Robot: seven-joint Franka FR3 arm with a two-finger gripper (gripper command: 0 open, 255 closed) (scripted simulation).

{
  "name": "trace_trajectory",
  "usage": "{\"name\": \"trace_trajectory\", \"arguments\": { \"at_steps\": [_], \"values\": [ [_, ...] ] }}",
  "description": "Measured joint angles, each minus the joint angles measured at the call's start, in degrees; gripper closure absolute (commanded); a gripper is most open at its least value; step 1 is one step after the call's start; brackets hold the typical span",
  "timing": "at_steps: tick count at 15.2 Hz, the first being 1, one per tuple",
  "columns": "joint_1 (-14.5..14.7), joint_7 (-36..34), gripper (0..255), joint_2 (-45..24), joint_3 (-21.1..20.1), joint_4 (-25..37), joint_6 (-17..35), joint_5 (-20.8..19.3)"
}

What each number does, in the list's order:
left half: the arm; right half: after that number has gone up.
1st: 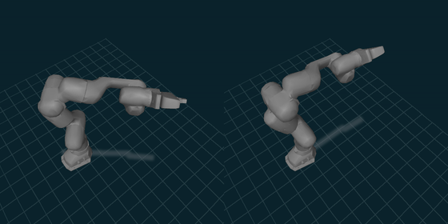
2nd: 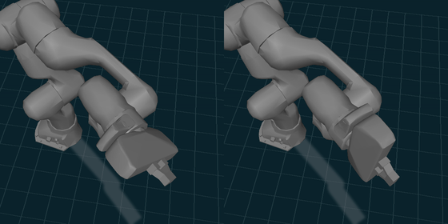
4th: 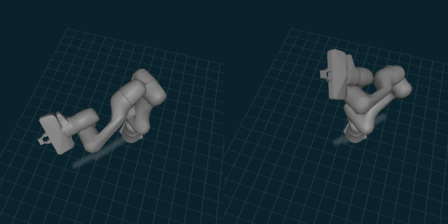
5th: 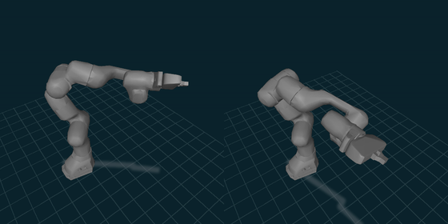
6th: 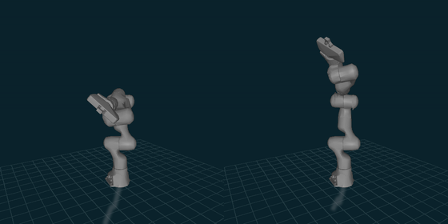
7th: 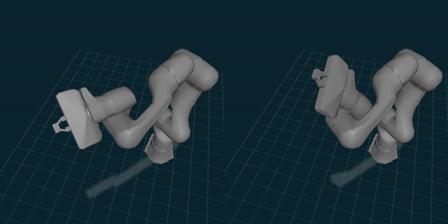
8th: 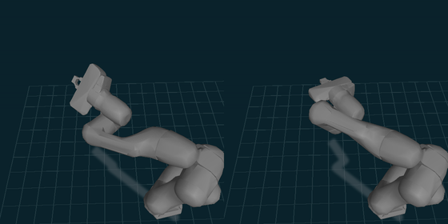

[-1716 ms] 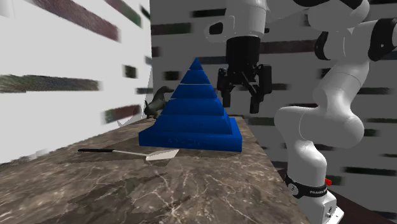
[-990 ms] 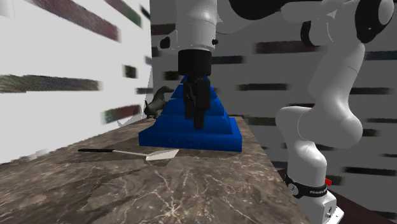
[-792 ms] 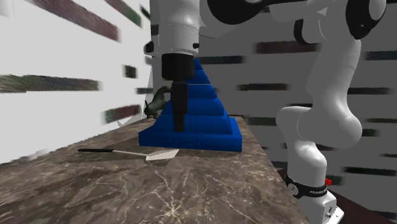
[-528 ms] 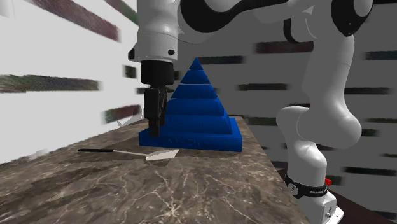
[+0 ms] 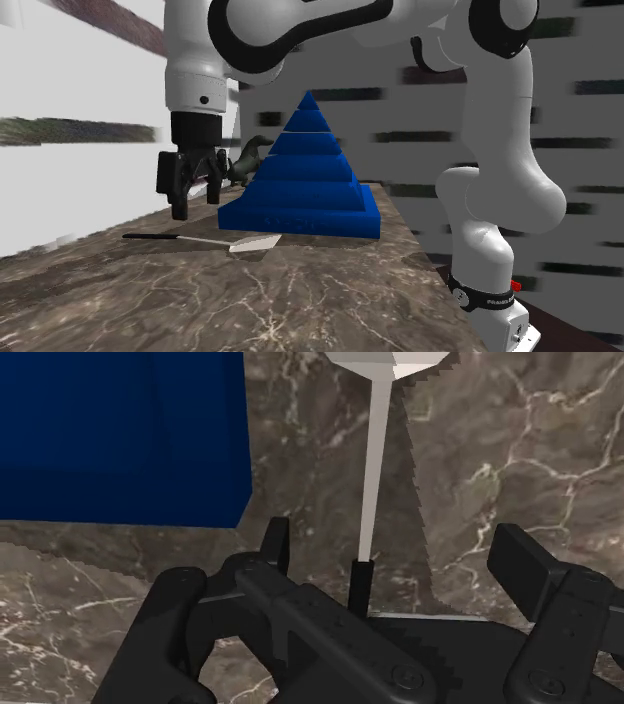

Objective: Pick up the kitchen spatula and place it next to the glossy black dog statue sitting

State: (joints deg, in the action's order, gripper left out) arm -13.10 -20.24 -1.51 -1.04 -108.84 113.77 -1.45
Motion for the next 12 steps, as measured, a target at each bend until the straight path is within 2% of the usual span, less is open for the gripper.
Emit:
{"name": "trace_trajectory", "arguments": {
  "at_steps": [8, 12],
  "values": [
    [-0.26, -0.64, 0, -2.57, 0.27, -2.52, 5.2, -0.07],
    [-0.29, -0.6, 0, -2.89, 0.3, -2.72, 5.75, -0.08]
  ]
}}
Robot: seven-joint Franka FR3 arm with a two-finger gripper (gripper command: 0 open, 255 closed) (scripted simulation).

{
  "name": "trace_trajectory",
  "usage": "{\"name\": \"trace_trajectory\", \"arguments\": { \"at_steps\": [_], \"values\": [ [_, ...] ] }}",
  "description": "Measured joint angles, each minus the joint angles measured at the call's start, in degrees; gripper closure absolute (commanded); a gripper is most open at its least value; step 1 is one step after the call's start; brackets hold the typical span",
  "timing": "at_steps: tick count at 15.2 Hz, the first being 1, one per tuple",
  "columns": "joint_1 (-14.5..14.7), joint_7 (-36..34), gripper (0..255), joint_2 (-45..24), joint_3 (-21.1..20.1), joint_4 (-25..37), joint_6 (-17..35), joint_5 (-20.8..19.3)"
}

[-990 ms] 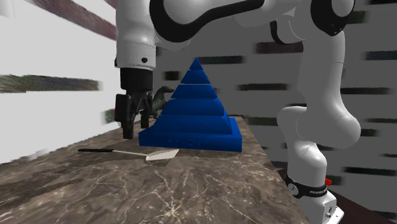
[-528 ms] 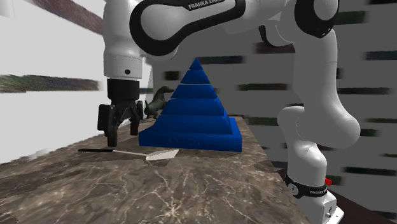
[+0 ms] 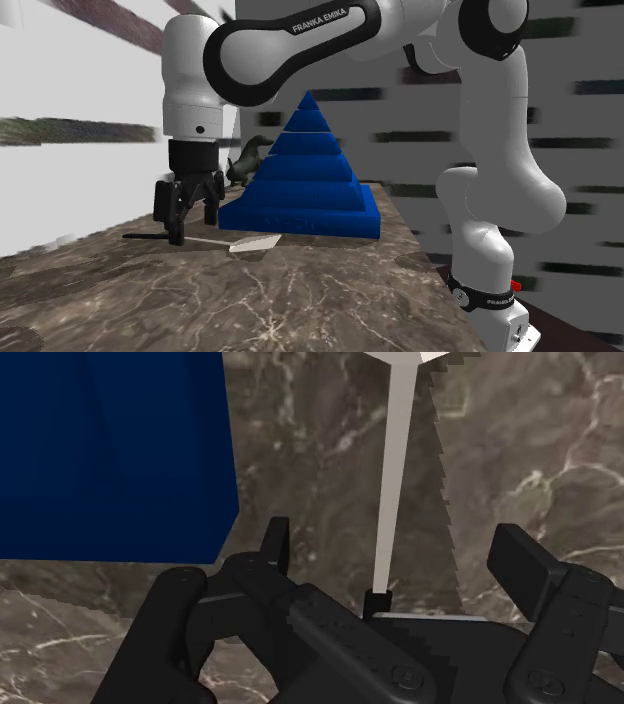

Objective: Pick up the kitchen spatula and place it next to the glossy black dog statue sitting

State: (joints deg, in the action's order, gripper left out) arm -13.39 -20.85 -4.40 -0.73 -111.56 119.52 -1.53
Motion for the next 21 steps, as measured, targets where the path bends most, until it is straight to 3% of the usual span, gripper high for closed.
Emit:
{"name": "trace_trajectory", "arguments": {
  "at_steps": [2, 3, 13, 21],
  "values": [
    [0.0, 0.0, 0, -0.01, 0.0, 0.0, 0.02, 0.0],
    [0.0, 0.0, 255, -0.01, 0.0, 0.0, 0.02, 0.0],
    [0.0, 0.0, 255, -0.01, 0.0, 0.01, 0.02, 0.0],
    [0.02, 0.1, 255, 1.17, -0.03, 3.91, -5.04, 0.08]
  ]
}}
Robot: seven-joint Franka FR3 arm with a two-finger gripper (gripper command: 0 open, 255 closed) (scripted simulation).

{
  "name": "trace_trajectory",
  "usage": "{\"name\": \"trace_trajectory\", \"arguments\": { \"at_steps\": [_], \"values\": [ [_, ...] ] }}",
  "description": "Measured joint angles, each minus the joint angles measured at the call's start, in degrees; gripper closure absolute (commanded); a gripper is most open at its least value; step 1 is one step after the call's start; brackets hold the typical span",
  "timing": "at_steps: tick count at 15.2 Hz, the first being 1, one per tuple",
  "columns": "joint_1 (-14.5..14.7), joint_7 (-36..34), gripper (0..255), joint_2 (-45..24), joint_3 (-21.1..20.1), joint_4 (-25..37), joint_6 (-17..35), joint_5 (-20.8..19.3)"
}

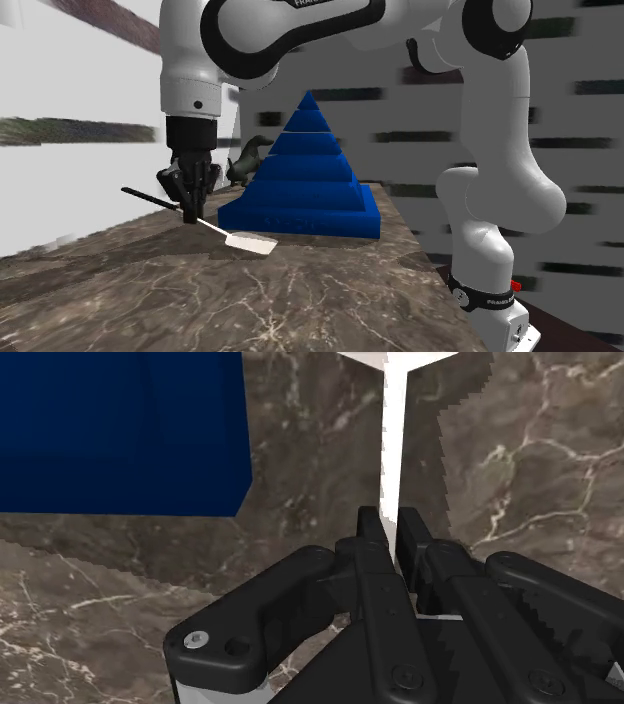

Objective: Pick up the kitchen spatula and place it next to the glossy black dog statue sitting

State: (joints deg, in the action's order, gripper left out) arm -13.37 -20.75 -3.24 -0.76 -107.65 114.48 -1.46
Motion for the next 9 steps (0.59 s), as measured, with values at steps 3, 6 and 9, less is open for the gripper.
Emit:
{"name": "trace_trajectory", "arguments": {
  "at_steps": [3, 6, 9],
  "values": [
    [-0.02, 0.11, 255, 0.43, 0.02, 1.7, -2.12, 0.03],
    [0.02, 0.09, 255, 0.64, -0.02, 3.89, -4.52, 0.05],
    [0.03, 0.12, 255, 1.0, -0.03, 5.81, -6.8, 0.07]
  ]
}}
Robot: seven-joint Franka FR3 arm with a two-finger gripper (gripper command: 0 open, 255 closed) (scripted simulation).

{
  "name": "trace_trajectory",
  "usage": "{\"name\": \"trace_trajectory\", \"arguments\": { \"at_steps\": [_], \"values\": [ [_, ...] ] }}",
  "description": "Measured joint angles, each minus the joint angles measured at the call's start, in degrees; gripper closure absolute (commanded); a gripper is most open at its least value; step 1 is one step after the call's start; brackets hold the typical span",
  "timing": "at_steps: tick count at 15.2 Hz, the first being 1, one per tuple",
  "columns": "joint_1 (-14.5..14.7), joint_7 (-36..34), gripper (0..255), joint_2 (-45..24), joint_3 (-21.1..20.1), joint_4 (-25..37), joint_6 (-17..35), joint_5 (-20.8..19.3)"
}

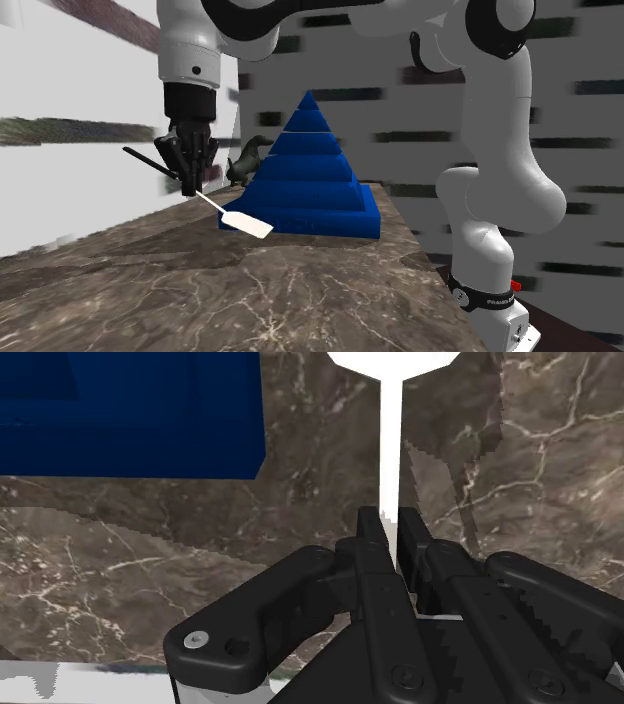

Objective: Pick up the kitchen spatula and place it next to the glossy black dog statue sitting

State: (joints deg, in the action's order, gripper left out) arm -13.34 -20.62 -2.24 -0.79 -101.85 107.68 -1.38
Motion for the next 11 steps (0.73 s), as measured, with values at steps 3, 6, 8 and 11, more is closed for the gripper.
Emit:
{"name": "trace_trajectory", "arguments": {
  "at_steps": [3, 6, 8, 11],
  "values": [
    [-0.04, 0.14, 255, -0.13, 0.04, 2.37, -2.24, 0.02],
    [-0.05, 0.22, 255, -0.23, 0.04, 4.84, -4.6, 0.04],
    [-0.04, 0.23, 255, -0.15, 0.03, 6.43, -6.27, 0.05],
    [-0.05, 0.31, 255, -0.52, 0.04, 9.07, -8.55, 0.05]
  ]
}}
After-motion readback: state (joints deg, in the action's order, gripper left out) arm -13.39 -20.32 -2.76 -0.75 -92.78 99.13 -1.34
